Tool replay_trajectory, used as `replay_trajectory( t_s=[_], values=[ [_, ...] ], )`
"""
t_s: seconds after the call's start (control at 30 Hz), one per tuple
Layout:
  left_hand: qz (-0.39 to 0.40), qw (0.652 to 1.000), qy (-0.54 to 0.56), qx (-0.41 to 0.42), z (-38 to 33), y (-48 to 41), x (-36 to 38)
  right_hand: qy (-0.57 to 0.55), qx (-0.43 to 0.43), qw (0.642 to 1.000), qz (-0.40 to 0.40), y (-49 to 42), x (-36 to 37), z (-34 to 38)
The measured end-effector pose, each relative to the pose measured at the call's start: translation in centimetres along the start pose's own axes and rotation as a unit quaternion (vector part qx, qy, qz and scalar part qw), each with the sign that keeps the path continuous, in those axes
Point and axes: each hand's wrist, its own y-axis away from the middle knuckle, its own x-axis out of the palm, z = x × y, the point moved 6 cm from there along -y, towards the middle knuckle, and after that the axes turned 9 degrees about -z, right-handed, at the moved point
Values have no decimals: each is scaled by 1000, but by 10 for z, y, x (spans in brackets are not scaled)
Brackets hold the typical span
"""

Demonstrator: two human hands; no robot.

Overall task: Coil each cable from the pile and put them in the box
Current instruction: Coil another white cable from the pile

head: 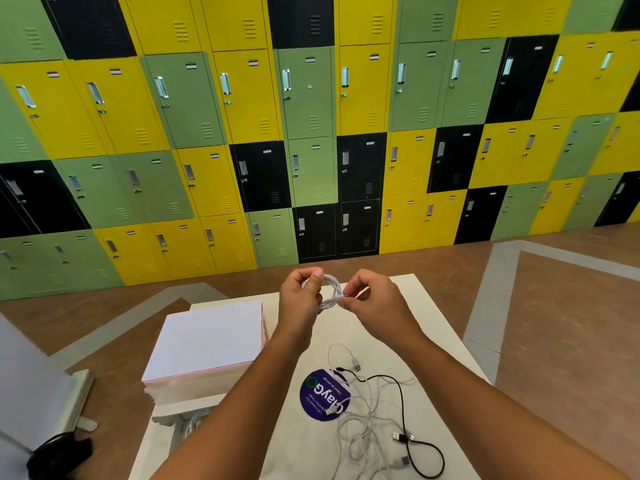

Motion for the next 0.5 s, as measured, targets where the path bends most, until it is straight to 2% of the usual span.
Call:
replay_trajectory(
  t_s=[0.1,0.2,0.5],
  values=[
    [-50,999,-5,17,1,-2,-3,-36,17,999,20,3,7,-1],
    [-72,997,20,-7,4,-5,-7,-93,23,995,38,6,12,0],
    [-45,972,180,-147,11,-7,-11,-297,92,949,49,13,5,7]
  ],
)
